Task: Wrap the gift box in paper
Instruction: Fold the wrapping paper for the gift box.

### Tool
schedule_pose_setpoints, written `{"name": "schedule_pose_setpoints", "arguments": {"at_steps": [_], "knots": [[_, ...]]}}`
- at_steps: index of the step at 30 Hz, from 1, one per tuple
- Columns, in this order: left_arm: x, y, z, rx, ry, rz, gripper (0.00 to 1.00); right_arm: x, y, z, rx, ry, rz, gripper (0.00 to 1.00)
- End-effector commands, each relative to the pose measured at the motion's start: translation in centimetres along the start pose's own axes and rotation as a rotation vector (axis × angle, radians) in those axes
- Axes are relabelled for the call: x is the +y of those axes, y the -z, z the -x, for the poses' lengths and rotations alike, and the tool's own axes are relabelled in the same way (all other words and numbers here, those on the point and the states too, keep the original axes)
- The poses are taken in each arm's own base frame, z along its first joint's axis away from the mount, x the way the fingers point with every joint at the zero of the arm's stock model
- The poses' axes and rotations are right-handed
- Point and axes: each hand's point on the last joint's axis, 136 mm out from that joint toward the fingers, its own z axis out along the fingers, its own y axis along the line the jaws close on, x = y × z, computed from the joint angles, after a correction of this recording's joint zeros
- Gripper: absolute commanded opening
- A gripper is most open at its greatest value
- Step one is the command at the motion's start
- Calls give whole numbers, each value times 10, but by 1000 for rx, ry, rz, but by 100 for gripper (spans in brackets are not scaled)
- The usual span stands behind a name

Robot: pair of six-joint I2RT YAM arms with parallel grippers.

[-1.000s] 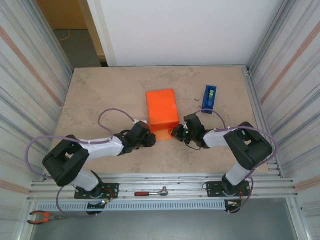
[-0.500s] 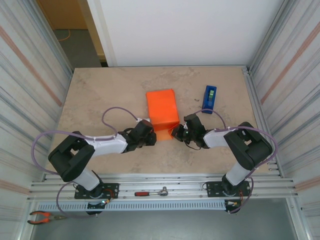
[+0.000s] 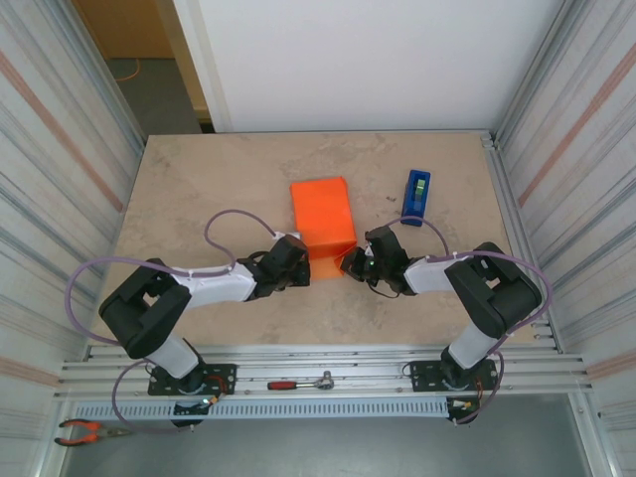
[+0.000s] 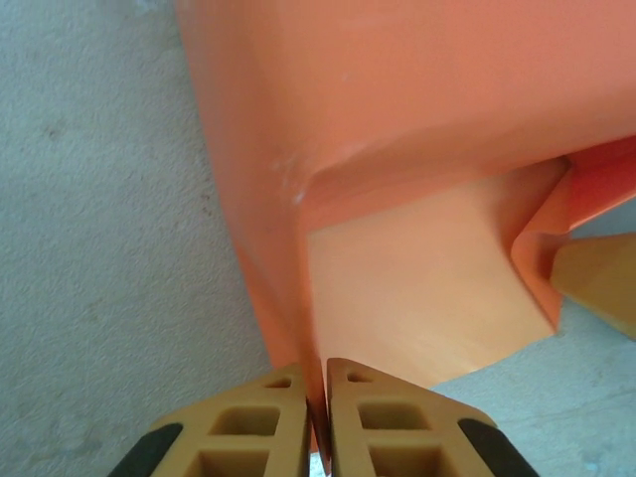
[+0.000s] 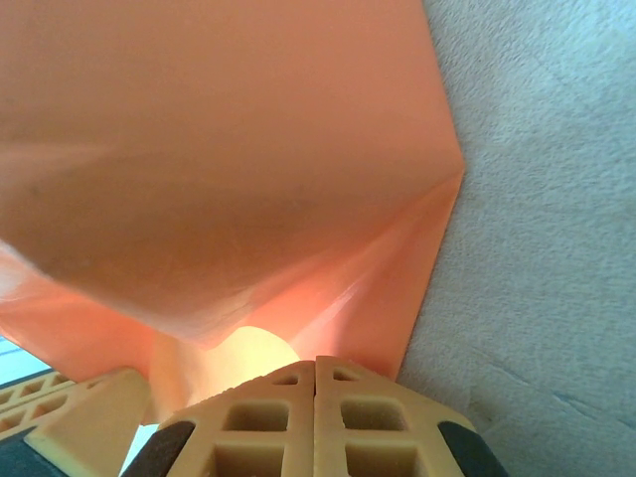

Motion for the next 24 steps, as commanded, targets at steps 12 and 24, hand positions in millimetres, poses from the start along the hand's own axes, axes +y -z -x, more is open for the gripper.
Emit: {"name": "schedule_pose_setpoints", "arguments": {"at_steps": [12,24], "knots": [[-37,7,27,-89,31,-144,10,-9,-1,-5,26,10,-33,0],[-50,-6,36,-170,41,-238,11,-13,-2,-10,52,25,-66,0]]}}
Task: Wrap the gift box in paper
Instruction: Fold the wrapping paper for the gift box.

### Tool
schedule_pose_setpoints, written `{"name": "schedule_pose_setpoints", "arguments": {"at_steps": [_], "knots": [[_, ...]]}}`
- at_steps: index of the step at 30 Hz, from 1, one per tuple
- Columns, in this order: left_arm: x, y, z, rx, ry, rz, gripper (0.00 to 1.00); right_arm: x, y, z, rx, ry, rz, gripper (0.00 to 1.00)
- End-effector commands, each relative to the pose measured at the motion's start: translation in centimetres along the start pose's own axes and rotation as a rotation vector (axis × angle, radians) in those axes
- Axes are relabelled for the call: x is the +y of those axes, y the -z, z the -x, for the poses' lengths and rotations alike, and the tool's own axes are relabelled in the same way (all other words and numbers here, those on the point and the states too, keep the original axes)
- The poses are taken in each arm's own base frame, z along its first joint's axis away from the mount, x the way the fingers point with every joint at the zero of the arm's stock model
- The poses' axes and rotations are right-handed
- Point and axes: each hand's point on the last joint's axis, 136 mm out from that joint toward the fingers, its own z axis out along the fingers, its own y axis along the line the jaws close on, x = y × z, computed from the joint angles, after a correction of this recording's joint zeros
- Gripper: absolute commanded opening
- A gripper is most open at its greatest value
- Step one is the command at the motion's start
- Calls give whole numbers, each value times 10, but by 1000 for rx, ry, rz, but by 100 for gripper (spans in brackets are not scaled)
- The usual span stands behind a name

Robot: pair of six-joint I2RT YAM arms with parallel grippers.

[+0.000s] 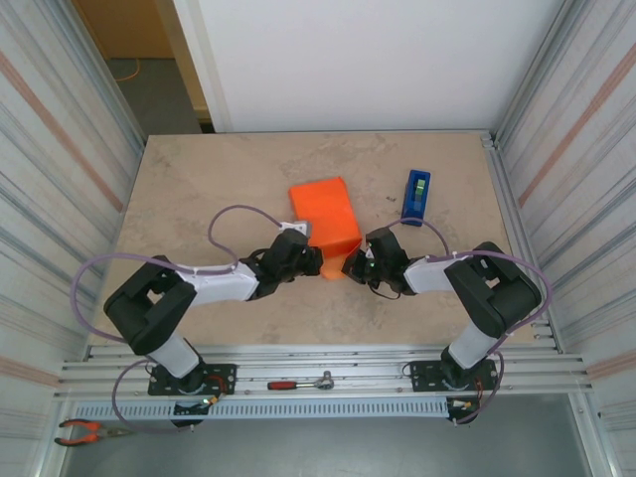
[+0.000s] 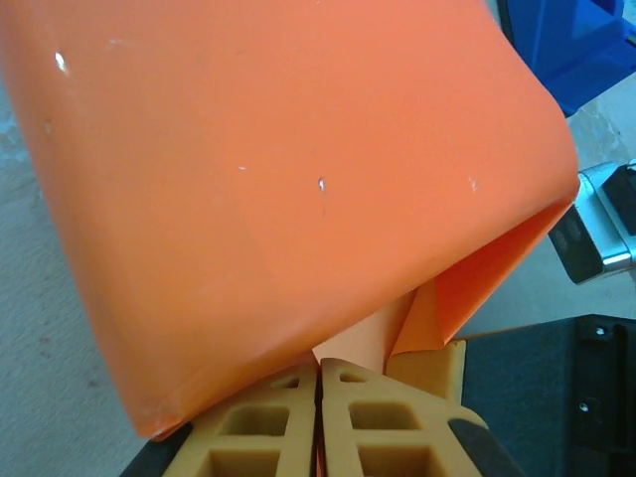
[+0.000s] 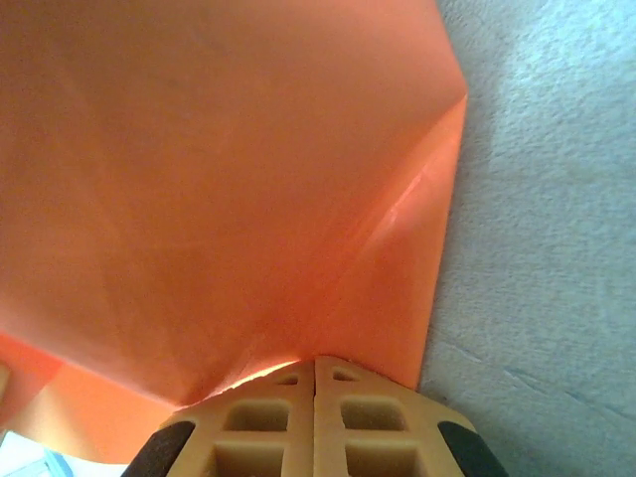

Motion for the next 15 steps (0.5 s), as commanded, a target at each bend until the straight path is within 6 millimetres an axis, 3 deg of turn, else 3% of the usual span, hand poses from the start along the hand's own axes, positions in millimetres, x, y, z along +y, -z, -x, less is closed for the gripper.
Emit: {"name": "schedule_pose_setpoints", "arguments": {"at_steps": [1,4,7,9,15], "knots": [[-8,-8,1,-39,18,-53,11,-3,-2,-3,28,31,-30,0],[-7,-14,1,-51,22,-56,13,-4,-2,-5,36,38,-43,0],[-5,-20,0,-62,24,-58,27,-6,-3,-5,39,40,-52,0],[-3,-23,-2,-61,21,-55,42,-6,-3,-4,38,38,-57,0],[-11,-10,5,-80,-7,-82,55,-7,-4,-4,34,35,-62,0]]}}
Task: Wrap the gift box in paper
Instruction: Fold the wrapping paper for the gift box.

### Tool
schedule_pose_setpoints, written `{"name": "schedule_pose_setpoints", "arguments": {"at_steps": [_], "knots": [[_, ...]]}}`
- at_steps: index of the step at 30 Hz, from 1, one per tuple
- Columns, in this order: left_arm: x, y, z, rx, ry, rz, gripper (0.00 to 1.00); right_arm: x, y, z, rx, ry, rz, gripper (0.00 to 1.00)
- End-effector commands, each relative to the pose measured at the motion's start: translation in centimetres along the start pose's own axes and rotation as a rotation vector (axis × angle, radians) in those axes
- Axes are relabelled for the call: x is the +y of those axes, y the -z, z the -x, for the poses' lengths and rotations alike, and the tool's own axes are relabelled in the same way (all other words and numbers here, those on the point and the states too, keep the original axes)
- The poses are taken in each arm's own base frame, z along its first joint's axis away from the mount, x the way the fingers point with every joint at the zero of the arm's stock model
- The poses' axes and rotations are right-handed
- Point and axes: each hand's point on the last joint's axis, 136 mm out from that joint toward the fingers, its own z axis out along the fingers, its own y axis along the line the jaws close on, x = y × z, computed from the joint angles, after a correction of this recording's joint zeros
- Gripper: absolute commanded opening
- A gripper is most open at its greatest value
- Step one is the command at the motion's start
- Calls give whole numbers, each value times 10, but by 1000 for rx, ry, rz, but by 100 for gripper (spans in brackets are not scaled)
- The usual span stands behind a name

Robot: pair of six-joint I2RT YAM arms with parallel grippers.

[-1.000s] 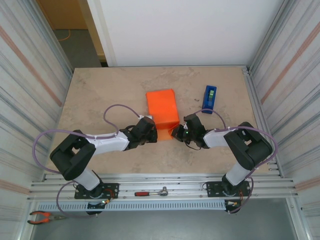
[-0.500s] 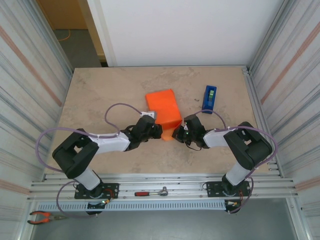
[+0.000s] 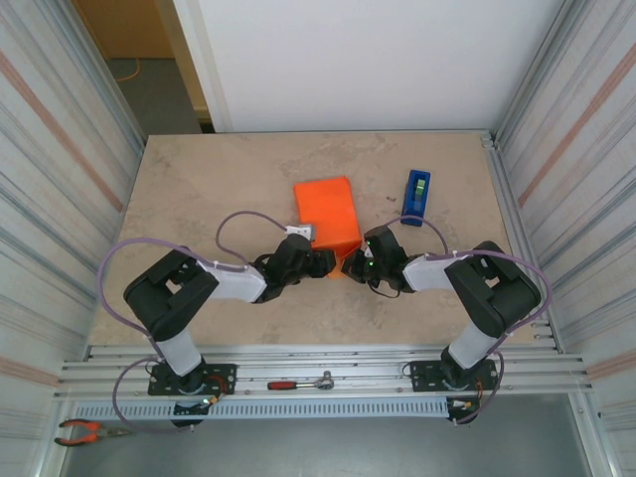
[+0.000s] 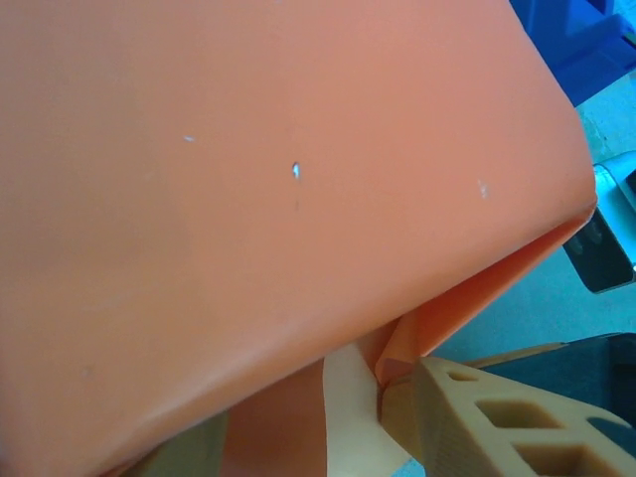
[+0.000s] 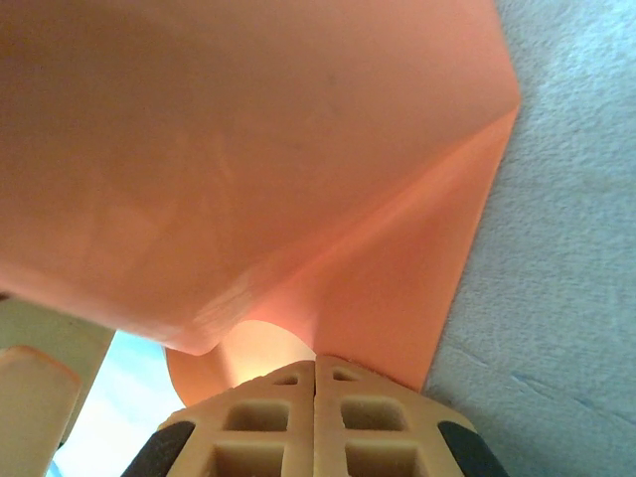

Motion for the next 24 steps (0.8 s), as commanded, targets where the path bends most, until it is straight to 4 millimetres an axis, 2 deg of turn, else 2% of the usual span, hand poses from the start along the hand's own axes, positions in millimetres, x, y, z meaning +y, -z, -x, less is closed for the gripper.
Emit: {"name": "schedule_pose_setpoints", "arguments": {"at_steps": [1,6,10,12,14,16,17,20,24], "knots": [[-11,15,15,-56,-29,-37,56,-7,-4,-4,20,15,-40,0],[-11,49,27,-100,-54,-25,67,-8,-3,-5,23,13,-39,0],[3,69,25,-108,-59,26,68,-8,-3,-5,20,11,-34,0],[11,72,18,-83,-62,57,59,-7,-3,-5,20,10,-31,0],[17,70,8,-44,-65,70,30,-8,-3,-6,22,7,-30,0],[18,64,0,-1,-76,67,11,-8,-4,-6,22,8,-30,0],[16,60,-4,20,-79,58,5,-8,-4,-6,22,8,-28,0],[13,47,-11,56,-86,42,0,-9,-4,-6,21,6,-30,0],[7,33,-12,73,-97,29,0,-9,-4,-7,22,7,-30,0]]}}
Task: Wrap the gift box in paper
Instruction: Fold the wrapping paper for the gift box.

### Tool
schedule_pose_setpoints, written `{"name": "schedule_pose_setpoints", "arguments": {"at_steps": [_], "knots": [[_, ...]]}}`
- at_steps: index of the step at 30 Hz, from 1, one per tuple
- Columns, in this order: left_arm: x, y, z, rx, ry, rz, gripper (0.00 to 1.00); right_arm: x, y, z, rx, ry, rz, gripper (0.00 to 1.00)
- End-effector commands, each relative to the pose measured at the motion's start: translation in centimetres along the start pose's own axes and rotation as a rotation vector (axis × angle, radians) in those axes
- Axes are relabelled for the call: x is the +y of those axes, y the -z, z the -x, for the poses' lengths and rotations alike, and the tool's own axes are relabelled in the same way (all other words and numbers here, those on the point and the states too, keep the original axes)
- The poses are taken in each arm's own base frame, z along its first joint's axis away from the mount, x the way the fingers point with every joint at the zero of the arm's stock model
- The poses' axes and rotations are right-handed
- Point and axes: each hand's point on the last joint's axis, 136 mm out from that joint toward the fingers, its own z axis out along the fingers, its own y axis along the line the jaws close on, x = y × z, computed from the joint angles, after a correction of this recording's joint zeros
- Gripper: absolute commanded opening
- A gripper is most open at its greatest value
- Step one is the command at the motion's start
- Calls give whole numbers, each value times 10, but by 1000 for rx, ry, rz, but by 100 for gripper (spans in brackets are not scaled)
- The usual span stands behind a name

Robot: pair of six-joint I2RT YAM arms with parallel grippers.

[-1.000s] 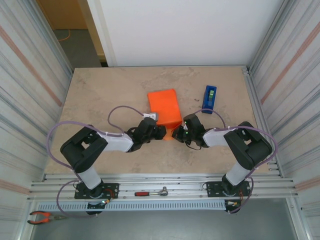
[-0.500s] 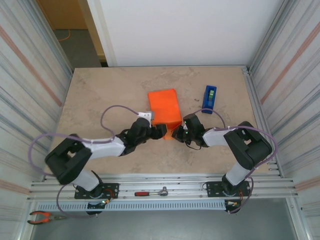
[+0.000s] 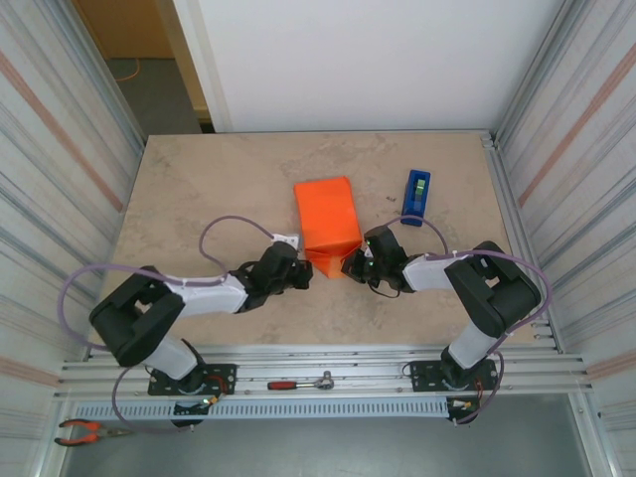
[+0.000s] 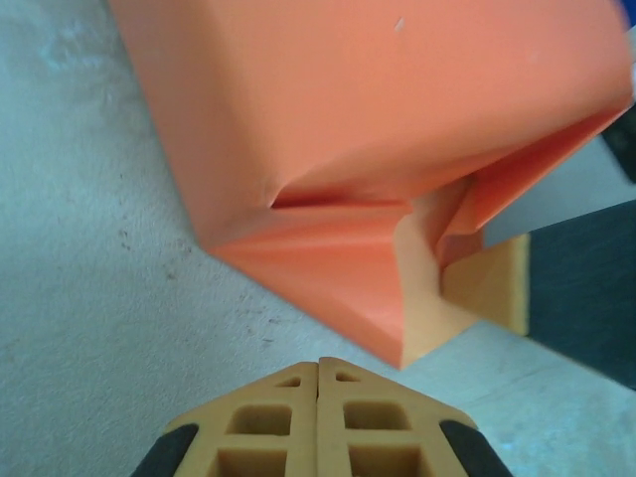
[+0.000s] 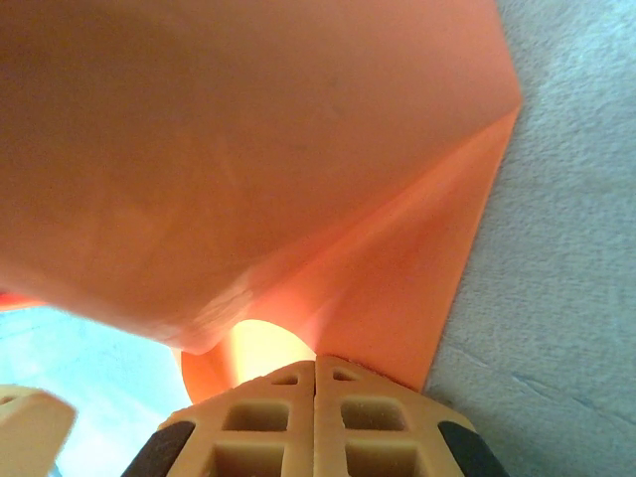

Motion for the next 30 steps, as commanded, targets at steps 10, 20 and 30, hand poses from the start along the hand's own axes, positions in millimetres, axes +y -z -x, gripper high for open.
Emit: {"name": "schedule_pose_setpoints", "arguments": {"at_steps": [10,20,30], "knots": [[-25,-35,10,32,-55,-51,0,-10,-3,-8,25,8,-32,0],[-25,-58,6,62,-73,-35,0,-8,-5,-10,29,11,-30,0],[-20,-43,4,60,-89,-25,1,10,4,-7,16,18,10,0]]}}
